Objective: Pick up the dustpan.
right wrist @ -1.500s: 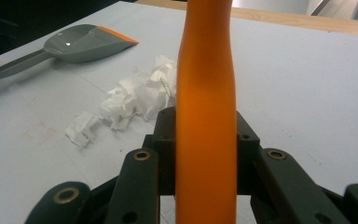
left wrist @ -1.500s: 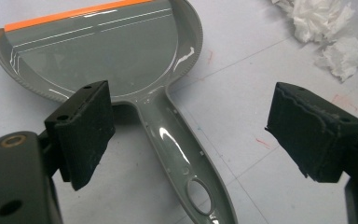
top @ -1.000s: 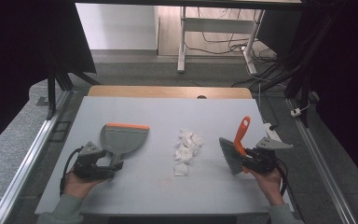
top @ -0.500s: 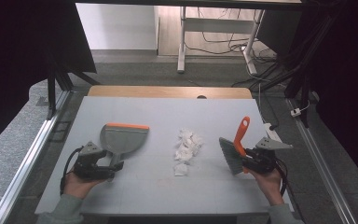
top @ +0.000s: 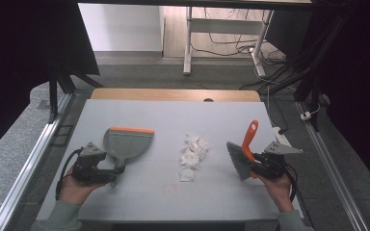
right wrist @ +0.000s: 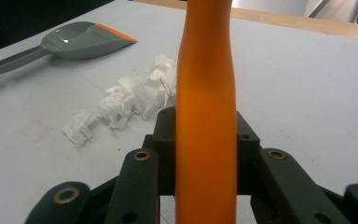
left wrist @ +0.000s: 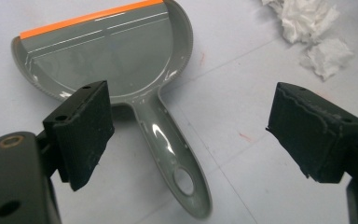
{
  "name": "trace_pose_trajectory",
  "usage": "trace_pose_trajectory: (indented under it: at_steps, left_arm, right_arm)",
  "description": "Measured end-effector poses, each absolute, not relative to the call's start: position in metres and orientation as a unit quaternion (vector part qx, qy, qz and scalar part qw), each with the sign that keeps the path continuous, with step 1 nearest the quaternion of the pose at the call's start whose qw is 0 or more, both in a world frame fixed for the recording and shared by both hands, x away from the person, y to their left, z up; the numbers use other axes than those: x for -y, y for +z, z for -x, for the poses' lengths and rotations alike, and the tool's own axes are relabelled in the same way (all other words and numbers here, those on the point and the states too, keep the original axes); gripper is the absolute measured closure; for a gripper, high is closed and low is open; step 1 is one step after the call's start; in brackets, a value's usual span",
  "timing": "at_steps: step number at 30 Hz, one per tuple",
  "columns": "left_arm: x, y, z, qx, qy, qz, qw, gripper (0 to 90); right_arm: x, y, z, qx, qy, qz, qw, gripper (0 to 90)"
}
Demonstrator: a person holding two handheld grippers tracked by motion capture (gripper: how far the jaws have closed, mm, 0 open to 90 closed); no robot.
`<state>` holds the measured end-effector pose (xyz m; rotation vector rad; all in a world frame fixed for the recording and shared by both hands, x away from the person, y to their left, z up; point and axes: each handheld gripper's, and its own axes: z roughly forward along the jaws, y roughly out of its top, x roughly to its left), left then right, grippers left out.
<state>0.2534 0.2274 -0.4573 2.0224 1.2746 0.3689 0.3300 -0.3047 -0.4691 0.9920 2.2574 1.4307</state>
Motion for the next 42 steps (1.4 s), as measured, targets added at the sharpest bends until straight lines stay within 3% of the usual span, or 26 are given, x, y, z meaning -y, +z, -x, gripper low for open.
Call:
trace_pose_trajectory:
  at_steps: [11, 25, 37, 42]
  left_arm:
    - [-0.217, -0.435, -0.244, -0.495, 0.123, -0.804, 0.305, 12.9]
    - [-0.208, -0.482, -0.271, -0.538, 0.059, -0.794, 0.276, 12.3]
    - [-0.217, -0.505, -0.288, -0.577, 0.055, -0.773, 0.257, 12.5]
    - [-0.22, -0.514, -0.296, -0.595, 0.058, -0.758, 0.262, 18.0]
  right_arm:
    - [0.304, -0.469, -0.33, -0.784, 0.497, -0.343, 0.146, 70.2]
    - [0.303, -0.468, -0.329, -0.785, 0.498, -0.339, 0.146, 70.3]
    - [0.302, -0.468, -0.329, -0.786, 0.495, -0.338, 0.149, 70.2]
    - [0.302, -0.468, -0.329, -0.786, 0.496, -0.336, 0.149, 70.2]
